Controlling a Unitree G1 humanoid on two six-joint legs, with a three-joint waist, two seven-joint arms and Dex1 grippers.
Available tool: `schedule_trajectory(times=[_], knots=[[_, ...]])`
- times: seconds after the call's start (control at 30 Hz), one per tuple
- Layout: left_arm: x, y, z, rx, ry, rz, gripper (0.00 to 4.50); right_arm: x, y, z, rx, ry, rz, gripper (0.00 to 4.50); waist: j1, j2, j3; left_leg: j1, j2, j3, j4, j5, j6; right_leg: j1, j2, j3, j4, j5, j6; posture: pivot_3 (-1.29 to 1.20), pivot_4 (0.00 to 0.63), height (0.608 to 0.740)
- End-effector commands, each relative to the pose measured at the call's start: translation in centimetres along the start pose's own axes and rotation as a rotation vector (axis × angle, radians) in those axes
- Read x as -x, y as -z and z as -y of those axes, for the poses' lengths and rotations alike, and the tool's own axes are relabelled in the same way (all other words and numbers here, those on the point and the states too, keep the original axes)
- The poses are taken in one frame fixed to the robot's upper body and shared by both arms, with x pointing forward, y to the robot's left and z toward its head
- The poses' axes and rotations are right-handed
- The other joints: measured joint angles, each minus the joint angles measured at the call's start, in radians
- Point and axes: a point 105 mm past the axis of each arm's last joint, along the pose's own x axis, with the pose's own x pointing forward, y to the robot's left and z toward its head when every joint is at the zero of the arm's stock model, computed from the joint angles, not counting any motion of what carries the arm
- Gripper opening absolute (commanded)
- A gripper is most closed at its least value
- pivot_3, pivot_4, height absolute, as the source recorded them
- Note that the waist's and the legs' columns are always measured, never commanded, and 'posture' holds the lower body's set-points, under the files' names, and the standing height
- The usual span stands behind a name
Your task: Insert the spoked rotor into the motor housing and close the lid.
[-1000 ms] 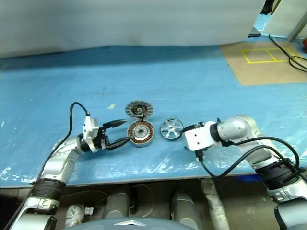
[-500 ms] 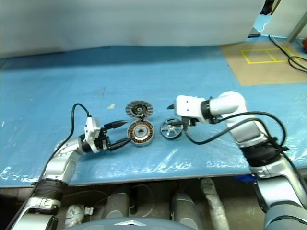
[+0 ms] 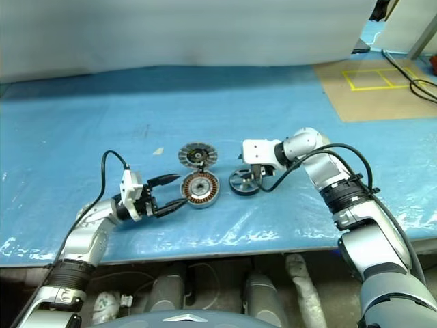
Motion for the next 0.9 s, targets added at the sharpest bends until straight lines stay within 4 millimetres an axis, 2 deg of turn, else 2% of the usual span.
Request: schedule_trajectory(times=[0.03, 0.4, 0.57, 0.7, 0.9], knots=[[0.2, -0.9, -0.1, -0.04, -0.008, 0.02, 4.08, 1.0, -1.1, 0.0, 0.039, -0.026, 0.029, 2.78, 0.0, 0.0, 0.0, 0.0, 0.0, 0.0, 0.0, 0.0, 0.0, 0.0, 0.0, 0.0, 0.001, 0.0, 0.0, 0.0, 0.15, 0.74], [-0.1, -1.6, -0.3, -0.053, 0.001, 0.022, 4.08, 1.6, -2.6, 0.0, 0.045, -0.042, 0.067, 2.78, 0.0, 0.0, 0.0, 0.0, 0.001, 0.0, 0.003, 0.0, 0.0, 0.0, 0.0, 0.001, 0.002, 0.0, 0.0, 0.0, 0.15, 0.74], [-0.2, -1.6, -0.3, -0.049, 0.0, 0.022, 4.08, 2.3, -2.6, -1.0, 0.044, -0.082, 0.059, 2.78, 0.002, 0.0, 0.0, -0.001, 0.001, 0.0, 0.003, 0.0, 0.0, 0.0, 0.0, 0.001, 0.002, 0.0, 0.0, 0.0, 0.15, 0.74], [-0.2, -1.5, -0.3, -0.047, 0.001, 0.022, 4.08, 1.6, -2.0, -1.7, 0.048, -0.09, 0.038, 2.78, 0.001, 0.0, 0.0, 0.0, 0.001, 0.0, 0.003, 0.0, 0.0, 0.0, 0.0, 0.001, 0.002, 0.0, 0.0, 0.0, 0.15, 0.74], [-0.3, -1.6, -0.4, -0.051, -0.001, 0.024, 4.08, 0.7, -1.5, -1.4, 0.046, -0.068, 0.025, 2.78, 0.0, 0.0, 0.0, 0.0, 0.001, 0.0, 0.003, 0.0, 0.0, 0.0, 0.0, 0.001, 0.002, 0.0, 0.0, 0.0, 0.15, 0.74]])
